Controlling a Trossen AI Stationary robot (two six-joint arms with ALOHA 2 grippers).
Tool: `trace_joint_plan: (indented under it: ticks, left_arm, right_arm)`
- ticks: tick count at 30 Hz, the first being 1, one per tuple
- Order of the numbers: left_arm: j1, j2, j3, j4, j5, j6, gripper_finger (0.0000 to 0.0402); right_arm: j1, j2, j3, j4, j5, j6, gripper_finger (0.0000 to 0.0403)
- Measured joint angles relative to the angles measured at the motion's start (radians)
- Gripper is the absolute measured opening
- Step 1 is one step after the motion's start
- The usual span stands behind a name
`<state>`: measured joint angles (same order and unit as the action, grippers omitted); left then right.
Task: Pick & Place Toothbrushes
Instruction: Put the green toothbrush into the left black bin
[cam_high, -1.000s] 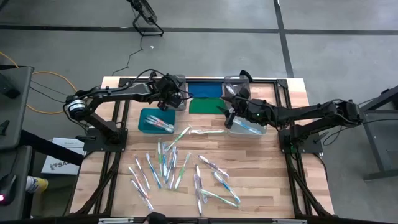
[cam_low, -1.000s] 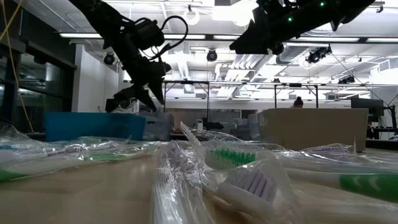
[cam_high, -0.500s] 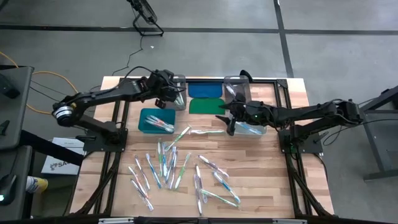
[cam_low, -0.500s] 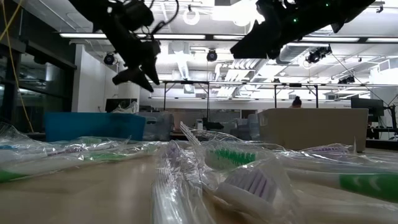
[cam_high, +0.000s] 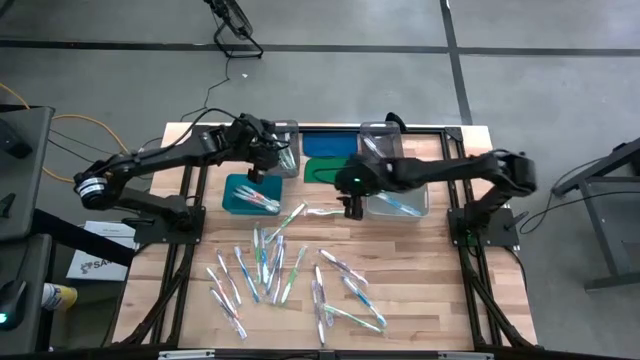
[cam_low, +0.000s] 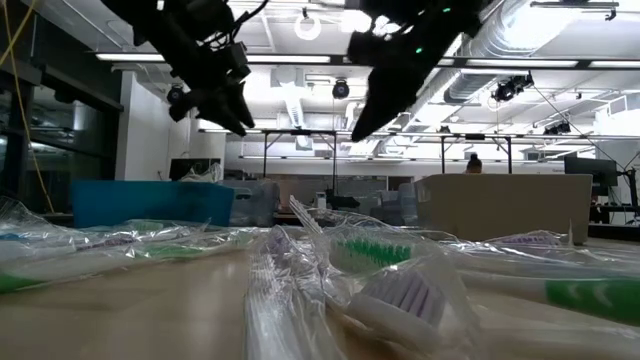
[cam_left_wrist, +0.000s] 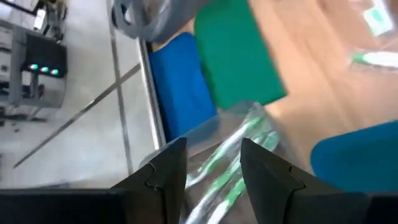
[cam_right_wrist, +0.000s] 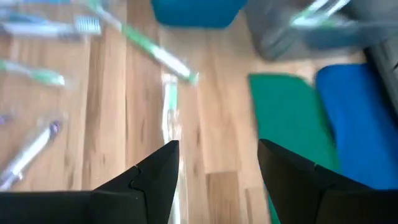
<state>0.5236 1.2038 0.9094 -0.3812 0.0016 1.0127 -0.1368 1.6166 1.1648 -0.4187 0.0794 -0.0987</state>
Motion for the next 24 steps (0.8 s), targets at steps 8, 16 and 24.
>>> trace_joint_plan:
  ticks: [8,16,24]
  left_arm:
    - [0.022,-0.054,-0.143,0.116,0.099,-0.025,0.0142]
    - [0.02,-0.131,-0.265,0.238,0.105,-0.066,0.0142]
    - [0.019,-0.15,-0.304,0.284,0.121,-0.079,0.0142]
  right_arm:
    - [-0.014,0.171,0.106,-0.128,-0.084,-0.055,0.021]
    - [0.014,0.274,0.106,-0.156,-0.133,-0.035,0.021]
    - [0.032,0.352,0.106,-0.139,-0.054,-0.028,0.021]
